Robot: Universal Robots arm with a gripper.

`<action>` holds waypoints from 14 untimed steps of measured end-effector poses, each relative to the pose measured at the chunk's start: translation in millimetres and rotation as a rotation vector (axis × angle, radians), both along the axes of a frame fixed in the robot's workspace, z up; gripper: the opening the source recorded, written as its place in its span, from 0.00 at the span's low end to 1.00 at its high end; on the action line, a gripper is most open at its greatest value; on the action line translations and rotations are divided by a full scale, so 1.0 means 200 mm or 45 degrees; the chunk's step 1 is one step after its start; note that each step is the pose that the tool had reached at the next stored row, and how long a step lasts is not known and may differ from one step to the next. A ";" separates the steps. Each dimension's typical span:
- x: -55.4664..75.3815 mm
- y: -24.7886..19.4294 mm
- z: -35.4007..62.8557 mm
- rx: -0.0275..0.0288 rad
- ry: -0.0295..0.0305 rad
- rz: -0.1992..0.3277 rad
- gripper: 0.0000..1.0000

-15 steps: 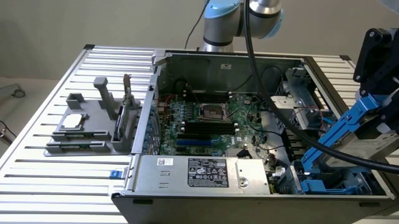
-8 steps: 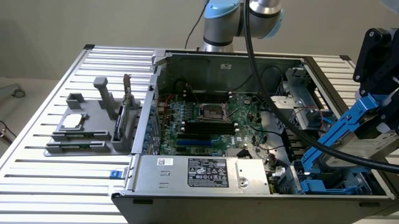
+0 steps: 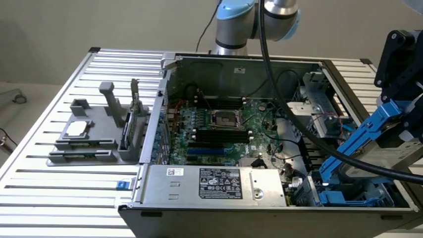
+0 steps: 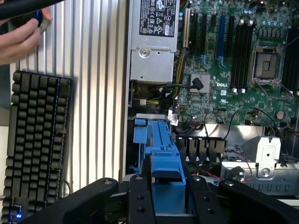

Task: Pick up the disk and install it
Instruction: 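Insert the disk into the insertion slot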

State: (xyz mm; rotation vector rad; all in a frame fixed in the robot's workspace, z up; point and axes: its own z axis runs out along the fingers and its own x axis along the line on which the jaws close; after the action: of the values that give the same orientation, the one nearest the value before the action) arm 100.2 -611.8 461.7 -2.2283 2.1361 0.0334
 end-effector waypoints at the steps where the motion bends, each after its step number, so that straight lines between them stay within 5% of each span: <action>1: 0.00 0.000 0.000 0.0000 0.0000 0.000 0.33; 14: 0.00 0.007 -0.076 -0.0001 -0.0067 -0.014 0.33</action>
State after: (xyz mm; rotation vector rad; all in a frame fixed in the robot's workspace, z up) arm 100.0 -610.4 446.4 -2.2138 2.1460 0.0270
